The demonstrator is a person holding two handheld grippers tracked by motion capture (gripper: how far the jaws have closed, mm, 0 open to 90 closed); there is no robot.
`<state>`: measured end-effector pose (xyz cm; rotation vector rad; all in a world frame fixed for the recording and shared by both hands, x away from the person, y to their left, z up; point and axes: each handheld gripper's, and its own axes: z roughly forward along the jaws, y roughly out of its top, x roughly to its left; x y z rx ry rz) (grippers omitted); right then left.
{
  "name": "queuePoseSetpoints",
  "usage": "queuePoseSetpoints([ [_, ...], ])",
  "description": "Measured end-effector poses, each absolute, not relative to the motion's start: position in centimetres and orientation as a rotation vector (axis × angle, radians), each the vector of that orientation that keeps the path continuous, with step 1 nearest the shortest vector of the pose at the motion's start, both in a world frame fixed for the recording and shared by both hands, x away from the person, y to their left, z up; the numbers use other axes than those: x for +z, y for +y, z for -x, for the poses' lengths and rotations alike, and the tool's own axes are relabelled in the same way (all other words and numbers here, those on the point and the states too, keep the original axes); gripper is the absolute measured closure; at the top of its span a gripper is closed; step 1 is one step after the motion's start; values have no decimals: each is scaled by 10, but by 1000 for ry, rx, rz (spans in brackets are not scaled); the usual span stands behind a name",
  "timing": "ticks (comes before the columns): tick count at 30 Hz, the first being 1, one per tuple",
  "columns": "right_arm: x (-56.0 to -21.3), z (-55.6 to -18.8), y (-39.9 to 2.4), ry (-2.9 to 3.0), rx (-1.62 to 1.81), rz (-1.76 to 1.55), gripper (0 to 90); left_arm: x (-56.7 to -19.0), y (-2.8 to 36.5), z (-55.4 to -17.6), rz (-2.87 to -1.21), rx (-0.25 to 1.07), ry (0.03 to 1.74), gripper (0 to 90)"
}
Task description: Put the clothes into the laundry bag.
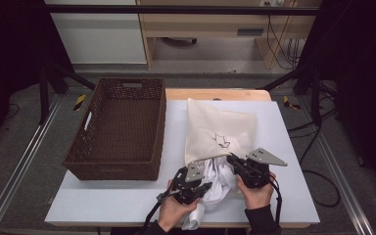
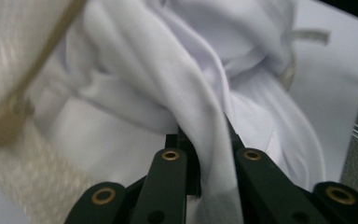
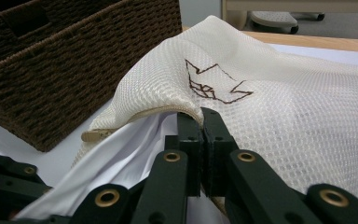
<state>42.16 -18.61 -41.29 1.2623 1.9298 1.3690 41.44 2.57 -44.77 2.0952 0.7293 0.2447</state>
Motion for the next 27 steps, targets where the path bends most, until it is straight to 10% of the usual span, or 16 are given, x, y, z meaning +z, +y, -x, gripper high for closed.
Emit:
queuePoseSetpoints([
  [16, -407, -418, -186, 1918, 1385, -1249, 885, -458, -3, -457, -2131, 388, 702, 828],
  [27, -410, -420, -189, 1914, 1385, -1266, 885, -439, 23, -426, -2052, 305, 725, 313],
])
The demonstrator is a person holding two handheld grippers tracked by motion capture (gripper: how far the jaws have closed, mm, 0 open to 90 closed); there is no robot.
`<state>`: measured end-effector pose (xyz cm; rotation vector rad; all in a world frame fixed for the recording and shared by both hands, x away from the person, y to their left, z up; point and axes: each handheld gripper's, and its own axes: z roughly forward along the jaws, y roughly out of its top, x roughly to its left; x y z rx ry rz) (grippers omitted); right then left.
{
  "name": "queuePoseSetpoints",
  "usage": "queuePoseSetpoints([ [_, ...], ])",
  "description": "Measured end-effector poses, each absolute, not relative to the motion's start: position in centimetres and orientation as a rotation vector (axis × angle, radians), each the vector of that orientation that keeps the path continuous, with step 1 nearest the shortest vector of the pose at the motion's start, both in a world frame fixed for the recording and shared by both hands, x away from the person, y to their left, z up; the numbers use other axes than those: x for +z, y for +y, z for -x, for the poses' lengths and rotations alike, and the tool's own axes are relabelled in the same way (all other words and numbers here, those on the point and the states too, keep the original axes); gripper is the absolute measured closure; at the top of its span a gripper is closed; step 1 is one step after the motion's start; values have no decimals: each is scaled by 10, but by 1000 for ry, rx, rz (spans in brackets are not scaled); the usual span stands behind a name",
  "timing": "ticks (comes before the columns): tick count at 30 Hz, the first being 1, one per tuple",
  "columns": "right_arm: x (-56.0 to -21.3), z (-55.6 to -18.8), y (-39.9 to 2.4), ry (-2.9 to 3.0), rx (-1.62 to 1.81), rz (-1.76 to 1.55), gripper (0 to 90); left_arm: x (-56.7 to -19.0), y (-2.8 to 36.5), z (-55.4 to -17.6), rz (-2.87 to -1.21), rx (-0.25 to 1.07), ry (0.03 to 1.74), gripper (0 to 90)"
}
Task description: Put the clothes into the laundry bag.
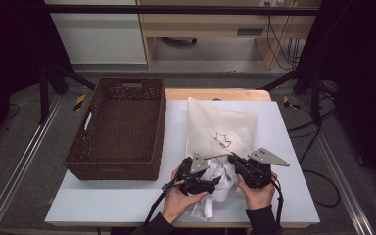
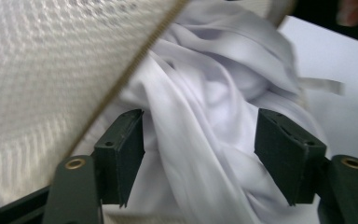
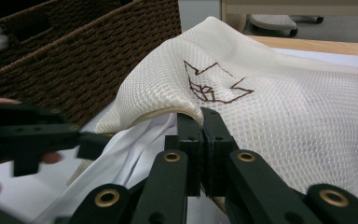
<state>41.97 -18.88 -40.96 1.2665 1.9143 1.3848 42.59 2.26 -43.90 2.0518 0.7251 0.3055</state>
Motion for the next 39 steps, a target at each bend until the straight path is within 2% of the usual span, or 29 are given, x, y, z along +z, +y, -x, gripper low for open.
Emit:
queuePoseSetpoints([
  [3, -409, -420, -189, 1914, 1382, -1267, 885, -445, 28, -414, -2055, 279, 730, 312],
  [4, -409, -420, -189, 1913, 1381, -1266, 885, -449, 30, -412, -2054, 266, 739, 336],
  [6, -409, -420, -189, 1914, 1380, -1266, 885, -458, 30, -411, -2057, 220, 761, 434],
  [10, -410, -420, -189, 1918, 1378, -1264, 885, -467, 25, -415, -2056, 198, 753, 752],
  [12, -410, -420, -188, 1917, 1382, -1268, 886, -463, 20, -417, -2064, 217, 737, 817],
  [15, -410, -420, -188, 1922, 1379, -1260, 885, -453, 8, -418, -2075, 281, 699, 836],
  [22, -407, -418, -189, 1914, 1392, -1259, 885, -455, -13, -445, -2101, 334, 714, 834],
  [26, -407, -418, -191, 1909, 1394, -1262, 885, -463, -12, -454, -2088, 364, 729, 794],
  [28, -407, -419, -192, 1907, 1394, -1266, 885, -463, -10, -451, -2083, 376, 726, 720],
  [31, -408, -419, -192, 1907, 1392, -1272, 885, -459, -5, -443, -2077, 400, 728, 500],
  [33, -408, -419, -192, 1908, 1389, -1272, 885, -456, 3, -437, -2059, 361, 715, 405],
  [36, -409, -420, -192, 1908, 1388, -1272, 885, -452, 17, -429, -2041, 310, 720, 347],
  [39, -409, -420, -192, 1912, 1385, -1270, 885, -456, 28, -418, -2028, 262, 728, 372],
])
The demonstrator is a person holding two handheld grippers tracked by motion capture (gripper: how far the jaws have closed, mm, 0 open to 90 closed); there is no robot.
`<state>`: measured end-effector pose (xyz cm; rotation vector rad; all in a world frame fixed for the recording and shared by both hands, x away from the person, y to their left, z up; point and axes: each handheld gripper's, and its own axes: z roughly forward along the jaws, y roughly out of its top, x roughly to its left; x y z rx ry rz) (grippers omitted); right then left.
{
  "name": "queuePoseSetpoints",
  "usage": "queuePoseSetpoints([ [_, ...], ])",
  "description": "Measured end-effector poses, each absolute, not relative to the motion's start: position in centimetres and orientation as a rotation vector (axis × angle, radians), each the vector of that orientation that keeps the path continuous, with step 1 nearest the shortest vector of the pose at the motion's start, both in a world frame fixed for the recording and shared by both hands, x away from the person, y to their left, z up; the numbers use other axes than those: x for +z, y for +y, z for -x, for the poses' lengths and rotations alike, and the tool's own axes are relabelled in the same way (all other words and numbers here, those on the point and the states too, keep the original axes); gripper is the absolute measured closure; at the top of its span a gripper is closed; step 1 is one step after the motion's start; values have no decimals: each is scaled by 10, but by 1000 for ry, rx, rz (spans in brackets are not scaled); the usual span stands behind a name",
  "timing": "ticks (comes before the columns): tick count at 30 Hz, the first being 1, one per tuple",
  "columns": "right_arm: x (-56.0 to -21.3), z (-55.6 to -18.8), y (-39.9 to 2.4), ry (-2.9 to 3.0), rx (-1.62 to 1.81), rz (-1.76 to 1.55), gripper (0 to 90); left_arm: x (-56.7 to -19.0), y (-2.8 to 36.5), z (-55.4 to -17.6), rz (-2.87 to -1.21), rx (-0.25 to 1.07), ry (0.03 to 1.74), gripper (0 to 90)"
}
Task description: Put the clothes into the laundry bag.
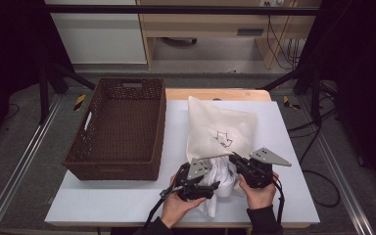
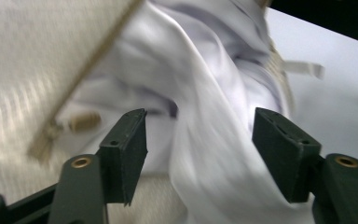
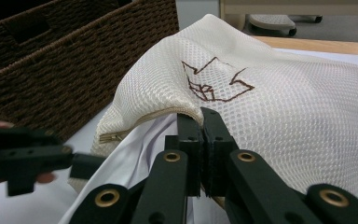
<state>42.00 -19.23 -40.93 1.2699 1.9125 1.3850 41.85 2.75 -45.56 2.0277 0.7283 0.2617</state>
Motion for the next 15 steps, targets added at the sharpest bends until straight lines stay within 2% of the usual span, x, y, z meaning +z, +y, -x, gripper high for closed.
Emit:
queuePoseSetpoints([
  [3, -409, -420, -191, 1911, 1384, -1271, 885, -464, 30, -413, -2037, 235, 746, 437],
  [5, -409, -420, -191, 1916, 1379, -1268, 886, -469, 29, -414, -2035, 196, 749, 547],
  [6, -410, -420, -190, 1915, 1379, -1266, 885, -471, 28, -415, -2034, 178, 745, 648],
  [8, -410, -420, -190, 1915, 1380, -1267, 886, -471, 22, -418, -2049, 196, 740, 787],
  [9, -410, -420, -191, 1915, 1381, -1268, 885, -470, 18, -420, -2058, 210, 736, 824],
  [15, -408, -420, -191, 1915, 1382, -1264, 886, -460, -5, -432, -2097, 312, 724, 860],
])
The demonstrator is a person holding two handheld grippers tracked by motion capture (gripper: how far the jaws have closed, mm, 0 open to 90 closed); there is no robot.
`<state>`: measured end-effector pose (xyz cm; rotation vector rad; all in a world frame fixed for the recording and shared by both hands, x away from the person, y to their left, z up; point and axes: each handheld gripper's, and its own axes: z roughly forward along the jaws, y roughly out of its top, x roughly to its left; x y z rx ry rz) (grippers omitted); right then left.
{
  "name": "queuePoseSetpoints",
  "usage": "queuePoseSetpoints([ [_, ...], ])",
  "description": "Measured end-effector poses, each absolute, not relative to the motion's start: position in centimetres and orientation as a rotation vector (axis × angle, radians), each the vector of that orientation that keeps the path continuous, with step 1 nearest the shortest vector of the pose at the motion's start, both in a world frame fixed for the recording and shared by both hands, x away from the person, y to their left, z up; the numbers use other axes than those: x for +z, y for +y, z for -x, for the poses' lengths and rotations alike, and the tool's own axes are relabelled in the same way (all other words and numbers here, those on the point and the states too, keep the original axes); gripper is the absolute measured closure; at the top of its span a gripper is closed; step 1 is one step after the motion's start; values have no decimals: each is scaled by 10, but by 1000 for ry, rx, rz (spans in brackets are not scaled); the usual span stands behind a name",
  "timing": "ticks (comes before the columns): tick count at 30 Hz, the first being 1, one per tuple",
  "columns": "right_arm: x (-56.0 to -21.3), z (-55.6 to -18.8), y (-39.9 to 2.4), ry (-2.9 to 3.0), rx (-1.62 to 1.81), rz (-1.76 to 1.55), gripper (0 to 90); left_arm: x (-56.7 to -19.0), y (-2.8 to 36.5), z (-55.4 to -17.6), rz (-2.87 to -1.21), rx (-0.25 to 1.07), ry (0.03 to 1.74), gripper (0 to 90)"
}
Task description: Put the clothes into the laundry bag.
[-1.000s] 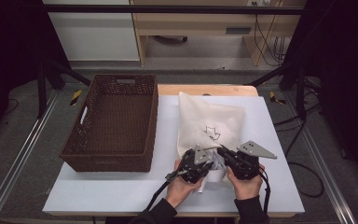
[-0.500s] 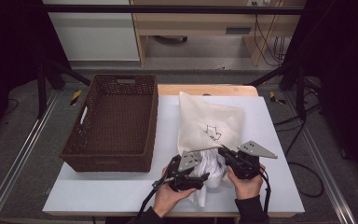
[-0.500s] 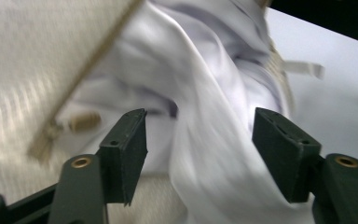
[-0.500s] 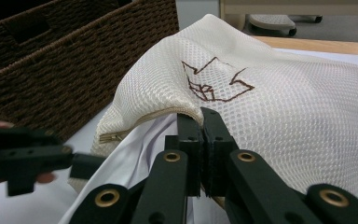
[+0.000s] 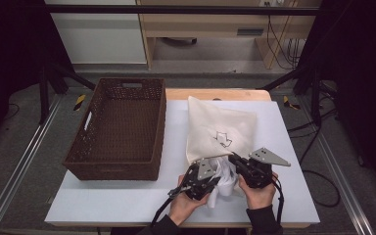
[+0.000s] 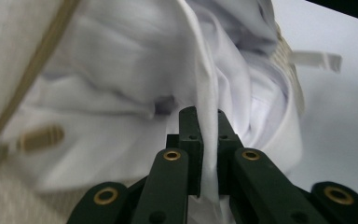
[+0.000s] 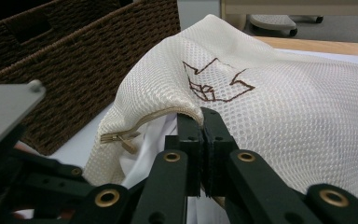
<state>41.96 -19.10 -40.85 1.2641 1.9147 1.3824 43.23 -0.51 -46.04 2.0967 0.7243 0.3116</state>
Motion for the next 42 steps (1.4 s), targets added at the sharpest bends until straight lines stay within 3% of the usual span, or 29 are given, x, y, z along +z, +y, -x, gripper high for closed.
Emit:
queuePoseSetpoints([
  [3, -407, -419, -191, 1907, 1387, -1268, 885, -461, -13, -442, -2103, 373, 744, 863],
  [6, -407, -418, -192, 1907, 1389, -1265, 885, -467, -12, -453, -2098, 342, 773, 844],
  [15, -409, -420, -192, 1906, 1384, -1270, 884, -453, 13, -440, -2071, 312, 740, 494],
  [24, -409, -419, -192, 1910, 1379, -1267, 883, -431, 56, -412, -2080, 370, 684, 368],
  [30, -409, -419, -192, 1913, 1371, -1266, 882, -437, 73, -414, -2139, 453, 740, 380],
  [33, -410, -419, -193, 1912, 1376, -1269, 883, -447, 82, -420, -2146, 413, 780, 397],
  [36, -410, -419, -191, 1913, 1368, -1268, 882, -459, 86, -426, -2176, 371, 800, 450],
  [42, -411, -419, -191, 1914, 1363, -1264, 880, -479, 91, -433, -2181, 300, 814, 651],
])
